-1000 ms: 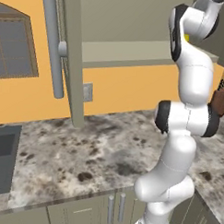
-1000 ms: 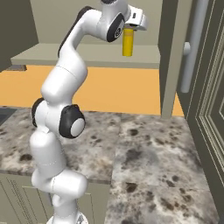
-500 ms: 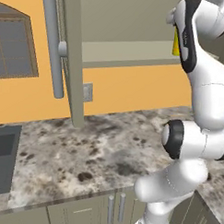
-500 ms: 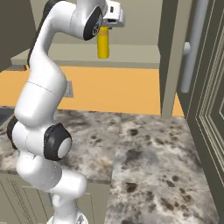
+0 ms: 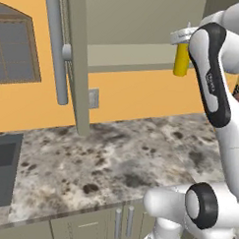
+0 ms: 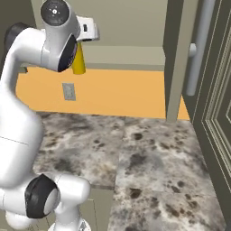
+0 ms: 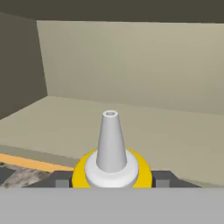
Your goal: Move the ketchup and mustard from the cabinet to the dining counter.
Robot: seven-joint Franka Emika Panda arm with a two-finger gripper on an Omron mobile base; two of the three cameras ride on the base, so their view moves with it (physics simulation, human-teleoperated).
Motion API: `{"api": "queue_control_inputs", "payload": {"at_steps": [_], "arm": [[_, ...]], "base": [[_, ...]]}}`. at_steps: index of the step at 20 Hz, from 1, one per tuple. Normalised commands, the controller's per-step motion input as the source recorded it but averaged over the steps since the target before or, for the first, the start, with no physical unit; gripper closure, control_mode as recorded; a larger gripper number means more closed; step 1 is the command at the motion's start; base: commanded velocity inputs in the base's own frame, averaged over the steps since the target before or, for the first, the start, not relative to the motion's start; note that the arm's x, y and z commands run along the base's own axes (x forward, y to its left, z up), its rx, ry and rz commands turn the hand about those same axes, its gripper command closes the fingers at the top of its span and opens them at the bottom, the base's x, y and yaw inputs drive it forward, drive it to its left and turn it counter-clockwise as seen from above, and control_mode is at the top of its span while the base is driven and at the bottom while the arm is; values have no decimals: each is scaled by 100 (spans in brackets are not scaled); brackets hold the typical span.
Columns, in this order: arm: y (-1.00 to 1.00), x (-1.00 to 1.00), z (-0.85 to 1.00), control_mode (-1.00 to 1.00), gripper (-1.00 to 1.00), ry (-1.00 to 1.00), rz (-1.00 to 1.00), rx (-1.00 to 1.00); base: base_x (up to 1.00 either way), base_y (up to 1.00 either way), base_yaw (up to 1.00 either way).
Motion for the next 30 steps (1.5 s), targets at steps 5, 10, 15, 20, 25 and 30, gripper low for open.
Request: {"api": "queue_control_inputs", "payload": {"at_steps": [5,10,15,20,25,30], "arm": [[35,-100,-11,-100,100,-4,21,0],[18,-100,-41,-100,100,-6,22,0],[6,-76,-47,-100,100,0,12,0],[0,-18,-57,-100,100,-1,2,0],[0,0,-47,-100,100,-1,2,0],[0,-29,-26,-100,100,-5,6,0]], "base": [[0,0,0],[0,0,0],[0,0,0],[0,0,0],[0,0,0],[0,0,0]]}}
